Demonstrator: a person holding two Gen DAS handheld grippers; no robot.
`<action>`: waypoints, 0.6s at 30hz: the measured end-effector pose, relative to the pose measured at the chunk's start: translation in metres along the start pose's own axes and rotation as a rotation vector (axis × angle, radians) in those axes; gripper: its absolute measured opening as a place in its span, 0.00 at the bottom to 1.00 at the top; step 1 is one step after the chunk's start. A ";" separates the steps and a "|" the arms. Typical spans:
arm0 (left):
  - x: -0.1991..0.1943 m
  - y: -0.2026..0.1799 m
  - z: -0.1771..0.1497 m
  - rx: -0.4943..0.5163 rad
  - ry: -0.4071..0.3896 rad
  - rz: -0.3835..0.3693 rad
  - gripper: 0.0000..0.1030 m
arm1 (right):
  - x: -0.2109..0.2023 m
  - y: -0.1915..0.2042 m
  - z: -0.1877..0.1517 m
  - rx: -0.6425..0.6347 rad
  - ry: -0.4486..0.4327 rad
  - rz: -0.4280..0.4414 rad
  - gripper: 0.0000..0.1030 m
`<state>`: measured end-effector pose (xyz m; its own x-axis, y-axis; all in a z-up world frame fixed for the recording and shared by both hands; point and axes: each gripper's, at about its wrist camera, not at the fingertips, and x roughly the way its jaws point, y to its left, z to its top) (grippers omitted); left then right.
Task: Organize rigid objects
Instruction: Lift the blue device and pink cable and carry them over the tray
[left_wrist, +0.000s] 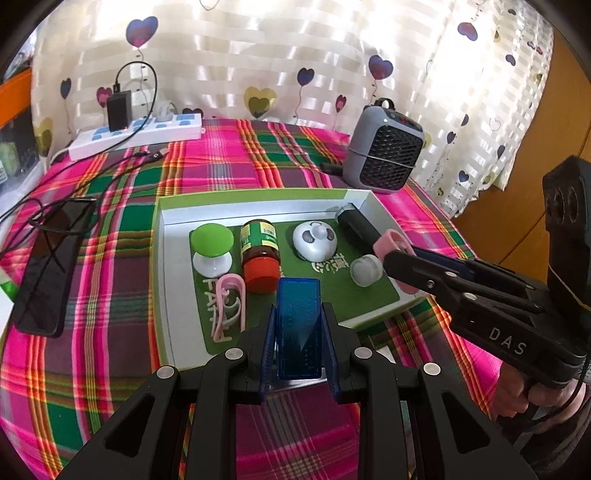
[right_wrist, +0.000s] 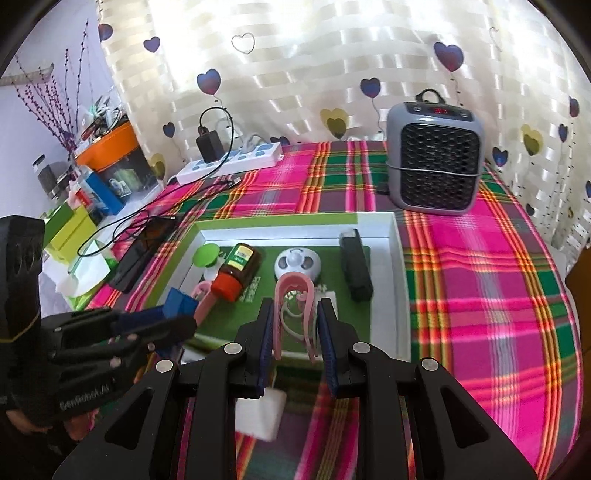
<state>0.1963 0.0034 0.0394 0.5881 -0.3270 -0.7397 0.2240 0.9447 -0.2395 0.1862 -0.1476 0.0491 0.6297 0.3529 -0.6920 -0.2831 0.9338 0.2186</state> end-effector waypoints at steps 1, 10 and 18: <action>0.002 0.001 0.001 -0.001 0.001 0.001 0.22 | 0.004 0.001 0.002 -0.004 0.004 0.003 0.24; 0.011 0.004 0.010 0.000 -0.005 0.007 0.22 | 0.031 -0.003 0.007 -0.012 0.057 0.003 0.24; 0.021 0.010 0.016 -0.016 0.013 0.009 0.22 | 0.041 -0.005 0.012 -0.020 0.067 0.000 0.24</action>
<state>0.2238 0.0058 0.0315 0.5796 -0.3184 -0.7501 0.2062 0.9479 -0.2430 0.2220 -0.1368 0.0277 0.5803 0.3477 -0.7365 -0.2981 0.9322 0.2052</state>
